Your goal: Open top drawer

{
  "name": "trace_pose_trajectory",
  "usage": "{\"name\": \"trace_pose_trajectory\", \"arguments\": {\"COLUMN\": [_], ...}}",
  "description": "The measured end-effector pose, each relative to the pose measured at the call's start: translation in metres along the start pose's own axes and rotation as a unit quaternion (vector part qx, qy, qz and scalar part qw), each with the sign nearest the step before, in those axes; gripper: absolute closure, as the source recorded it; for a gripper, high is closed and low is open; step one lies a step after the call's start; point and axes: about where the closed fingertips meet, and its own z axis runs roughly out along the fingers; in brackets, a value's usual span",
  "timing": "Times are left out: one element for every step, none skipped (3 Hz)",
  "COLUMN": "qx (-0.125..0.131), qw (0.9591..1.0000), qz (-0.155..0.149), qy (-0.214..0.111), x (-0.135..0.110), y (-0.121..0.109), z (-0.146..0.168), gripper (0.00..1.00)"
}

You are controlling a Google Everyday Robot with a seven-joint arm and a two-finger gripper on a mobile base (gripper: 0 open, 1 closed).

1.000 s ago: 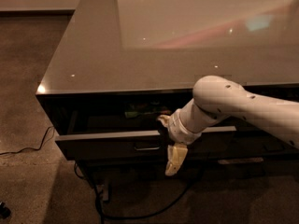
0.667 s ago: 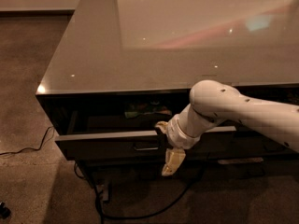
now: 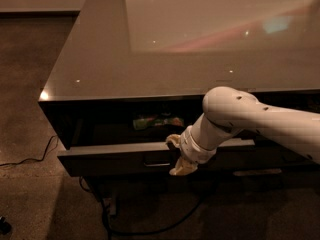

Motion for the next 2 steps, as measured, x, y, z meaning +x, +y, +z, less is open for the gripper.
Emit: {"name": "trace_pose_trajectory", "arguments": {"qx": [0.000,0.000], "qw": [1.0000,1.0000], "qz": [0.000,0.000], "qy": [0.000,0.000], "x": [-0.0039,-0.0079], "y": [0.0000,-0.0006], "z": [-0.0077,-0.0155], "gripper": [0.88,0.86]}}
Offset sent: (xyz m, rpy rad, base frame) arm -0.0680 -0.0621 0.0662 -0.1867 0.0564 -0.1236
